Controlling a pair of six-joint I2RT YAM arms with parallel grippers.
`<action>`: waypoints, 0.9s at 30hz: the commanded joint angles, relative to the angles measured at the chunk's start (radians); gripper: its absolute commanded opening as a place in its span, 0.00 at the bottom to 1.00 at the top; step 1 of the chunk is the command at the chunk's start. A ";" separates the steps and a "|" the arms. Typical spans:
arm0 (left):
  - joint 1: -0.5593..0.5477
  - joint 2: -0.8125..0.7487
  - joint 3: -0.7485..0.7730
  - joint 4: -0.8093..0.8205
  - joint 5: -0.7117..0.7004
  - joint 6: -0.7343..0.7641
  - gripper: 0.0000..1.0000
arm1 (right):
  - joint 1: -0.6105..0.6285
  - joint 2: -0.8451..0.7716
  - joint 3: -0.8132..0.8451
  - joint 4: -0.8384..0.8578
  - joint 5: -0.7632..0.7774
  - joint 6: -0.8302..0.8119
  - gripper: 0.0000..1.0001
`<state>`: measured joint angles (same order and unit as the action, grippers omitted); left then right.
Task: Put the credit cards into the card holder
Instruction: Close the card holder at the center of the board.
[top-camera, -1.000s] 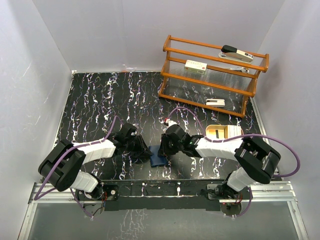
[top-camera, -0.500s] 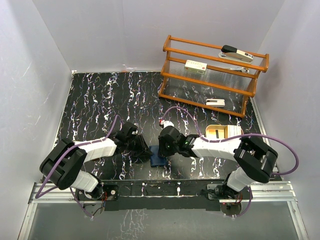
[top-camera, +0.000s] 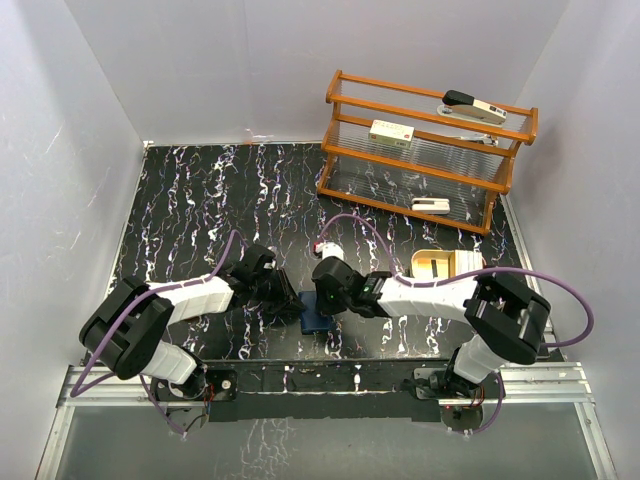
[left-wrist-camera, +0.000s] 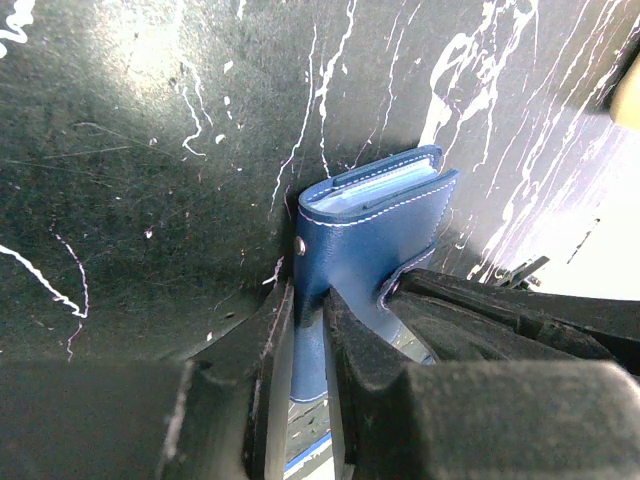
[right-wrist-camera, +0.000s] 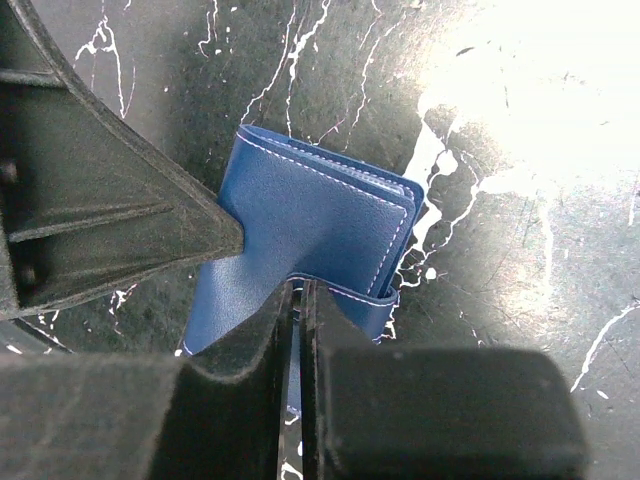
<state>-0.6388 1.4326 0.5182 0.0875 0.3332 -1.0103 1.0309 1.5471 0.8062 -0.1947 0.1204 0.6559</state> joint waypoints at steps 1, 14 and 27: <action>-0.006 0.001 0.029 -0.025 -0.010 0.003 0.14 | 0.054 0.098 -0.019 -0.115 0.003 0.011 0.01; -0.005 -0.040 0.051 -0.055 -0.014 -0.002 0.19 | 0.097 0.121 0.023 -0.201 0.126 0.022 0.00; -0.006 -0.288 0.212 -0.353 -0.152 0.076 0.45 | 0.072 -0.086 0.254 -0.398 0.289 0.001 0.36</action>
<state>-0.6392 1.2594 0.6621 -0.1265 0.2428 -0.9771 1.1099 1.5784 0.9810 -0.5110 0.3294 0.6552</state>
